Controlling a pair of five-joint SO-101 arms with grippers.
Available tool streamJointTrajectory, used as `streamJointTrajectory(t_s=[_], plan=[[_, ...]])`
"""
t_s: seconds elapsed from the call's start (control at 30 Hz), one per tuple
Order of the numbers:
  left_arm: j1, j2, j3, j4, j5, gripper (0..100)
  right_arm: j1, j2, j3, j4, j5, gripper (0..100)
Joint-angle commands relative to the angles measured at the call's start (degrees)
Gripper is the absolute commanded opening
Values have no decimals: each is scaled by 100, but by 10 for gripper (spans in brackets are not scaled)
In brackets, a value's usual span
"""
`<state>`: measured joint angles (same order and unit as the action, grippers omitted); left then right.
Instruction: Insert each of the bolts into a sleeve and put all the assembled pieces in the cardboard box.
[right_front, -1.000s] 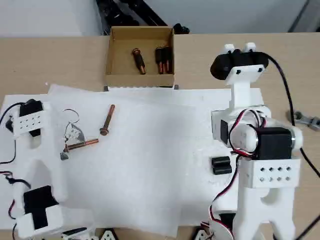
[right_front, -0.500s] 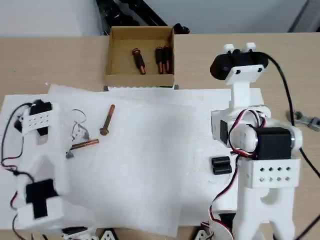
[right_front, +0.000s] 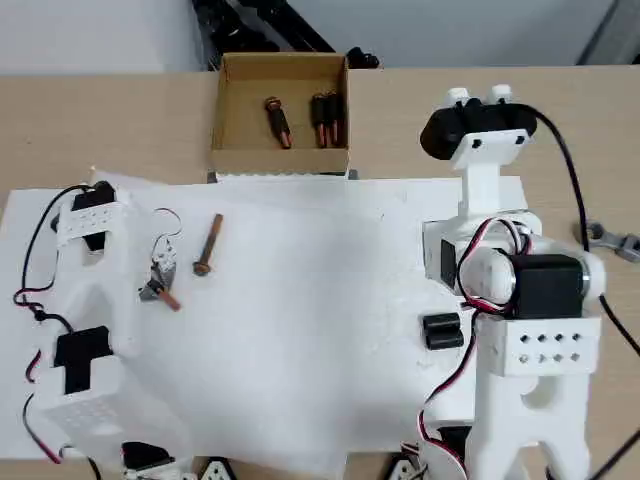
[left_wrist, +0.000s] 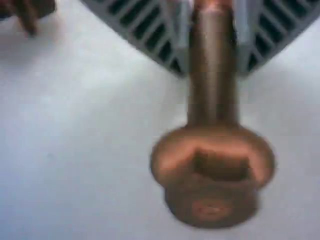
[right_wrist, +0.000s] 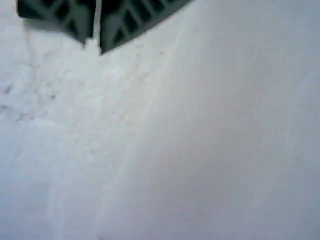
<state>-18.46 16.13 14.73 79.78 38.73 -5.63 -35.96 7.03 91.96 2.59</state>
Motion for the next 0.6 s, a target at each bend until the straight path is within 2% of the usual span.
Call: streamJointTrajectory(t_s=[0.0,0.17,0.37,0.57], plan=[[-70,325,-48,527,-325,5,31,-110,-18,-48,70,4],[-62,-536,-119,879,-659,5,31,-84,-18,-48,70,4],[255,-2743,-119,1169,-1336,5,31,-75,-18,-48,70,4],[703,-4888,-119,1029,-1846,5,40,-75,35,-57,70,4]])
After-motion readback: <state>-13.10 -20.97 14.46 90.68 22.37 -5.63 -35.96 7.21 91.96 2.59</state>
